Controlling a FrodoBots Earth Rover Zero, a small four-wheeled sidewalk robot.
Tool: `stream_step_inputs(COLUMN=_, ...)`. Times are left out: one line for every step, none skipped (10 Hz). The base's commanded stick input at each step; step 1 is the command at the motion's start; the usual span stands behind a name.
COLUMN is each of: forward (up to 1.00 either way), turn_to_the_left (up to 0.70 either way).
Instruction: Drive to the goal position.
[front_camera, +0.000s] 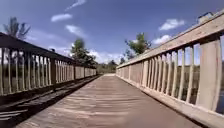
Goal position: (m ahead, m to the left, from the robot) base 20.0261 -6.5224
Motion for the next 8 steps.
stream_step_inputs(forward=1.00, turn_to_the_left=0.00)
stream_step_inputs(forward=1.00, turn_to_the_left=0.00)
stream_step_inputs(forward=1.00, turn_to_the_left=0.27)
stream_step_inputs(forward=1.00, turn_to_the_left=0.27)
stream_step_inputs(forward=1.00, turn_to_the_left=0.05)
stream_step_inputs(forward=1.00, turn_to_the_left=0.00)
stream_step_inputs(forward=1.00, turn_to_the_left=0.00)
stream_step_inputs(forward=1.00, turn_to_the_left=0.00)
